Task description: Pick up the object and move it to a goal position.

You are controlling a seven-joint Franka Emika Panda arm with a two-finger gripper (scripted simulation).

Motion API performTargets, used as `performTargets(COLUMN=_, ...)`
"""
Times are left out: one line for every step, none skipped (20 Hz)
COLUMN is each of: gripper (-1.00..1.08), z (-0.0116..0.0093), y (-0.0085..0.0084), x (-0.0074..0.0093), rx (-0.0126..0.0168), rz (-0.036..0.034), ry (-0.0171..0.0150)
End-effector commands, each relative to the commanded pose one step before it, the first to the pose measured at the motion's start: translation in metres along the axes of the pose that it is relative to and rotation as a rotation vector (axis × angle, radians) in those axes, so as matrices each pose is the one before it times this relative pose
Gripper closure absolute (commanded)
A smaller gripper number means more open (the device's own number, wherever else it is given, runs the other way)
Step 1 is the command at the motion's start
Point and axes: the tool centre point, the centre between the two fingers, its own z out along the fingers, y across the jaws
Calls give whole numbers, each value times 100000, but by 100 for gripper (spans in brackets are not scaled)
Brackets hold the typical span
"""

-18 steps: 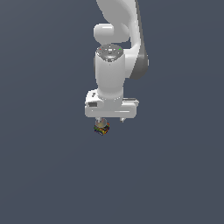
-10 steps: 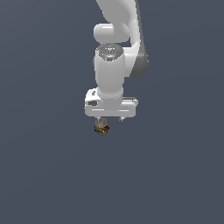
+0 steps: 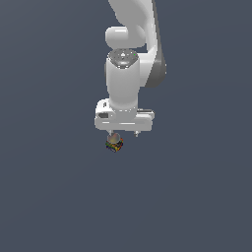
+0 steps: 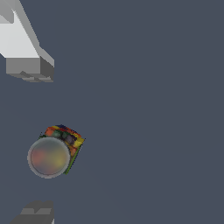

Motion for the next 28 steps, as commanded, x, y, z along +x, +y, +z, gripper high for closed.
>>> performTargets(gripper=-92, z=448, y=253, x=-218, rx=74, rz=2175, ry=-283)
performTargets(gripper=-92, z=249, y=142, x=-121, rx=44, rz=1290, ry=-138)
performTargets(gripper=-92, z=288, y=166, x=-136, rx=50, rz=1487, ry=-151)
performTargets(gripper=-92, z=327, y=191, x=-152, rx=54, rz=1688, ry=-164)
performTargets(gripper=-92, z=363, y=217, x=-167, rx=54, rz=1886, ry=-179)
performTargets(gripper=-92, z=396, y=244, x=-184, rx=49, rz=2079, ry=-199)
performTargets(gripper=-92, z=428, y=274, x=-199, rx=41, rz=2275, ry=-218)
performTargets(gripper=-92, z=461, y=304, x=-214, rx=32, rz=2474, ry=-234)
performTargets(gripper=-92, z=494, y=337, x=-227, rx=20, rz=2678, ry=-247)
performTargets(gripper=-92, z=526, y=371, x=-239, rx=5, rz=2881, ry=-260)
performTargets(gripper=-92, z=544, y=400, x=-245, rx=-14, rz=3023, ry=-266)
performTargets(gripper=-92, z=511, y=390, x=-226, rx=-31, rz=2872, ry=-246)
performTargets(gripper=-92, z=471, y=372, x=-205, rx=-44, rz=2680, ry=-222)
performTargets(gripper=-92, z=432, y=352, x=-185, rx=-54, rz=2487, ry=-200)
performTargets(gripper=-92, z=394, y=331, x=-165, rx=-60, rz=2292, ry=-179)
performTargets(gripper=-92, z=357, y=308, x=-147, rx=-64, rz=2097, ry=-158)
performTargets(gripper=-92, z=321, y=283, x=-129, rx=-65, rz=1899, ry=-139)
performTargets(gripper=-92, z=285, y=257, x=-113, rx=-64, rz=1702, ry=-121)
performTargets(gripper=-92, z=250, y=229, x=-97, rx=-61, rz=1503, ry=-104)
performTargets(gripper=-92, z=216, y=201, x=-82, rx=-57, rz=1304, ry=-88)
performTargets(gripper=-92, z=182, y=171, x=-68, rx=-50, rz=1103, ry=-73)
performTargets(gripper=-92, z=148, y=141, x=-55, rx=-43, rz=904, ry=-58)
performTargets(gripper=-92, z=115, y=110, x=-42, rx=-34, rz=704, ry=-45)
performTargets(gripper=-92, z=82, y=80, x=-29, rx=-25, rz=503, ry=-31)
performTargets(gripper=-92, z=49, y=47, x=-18, rx=-15, rz=300, ry=-19)
performTargets(gripper=-92, z=16, y=14, x=-7, rx=-5, rz=97, ry=-6)
performTargets(gripper=-92, z=-68, y=-63, x=26, rx=-10, rz=-595, ry=-28)
performTargets(gripper=-92, z=34, y=-1, x=-2, rx=0, rz=0, ry=0)
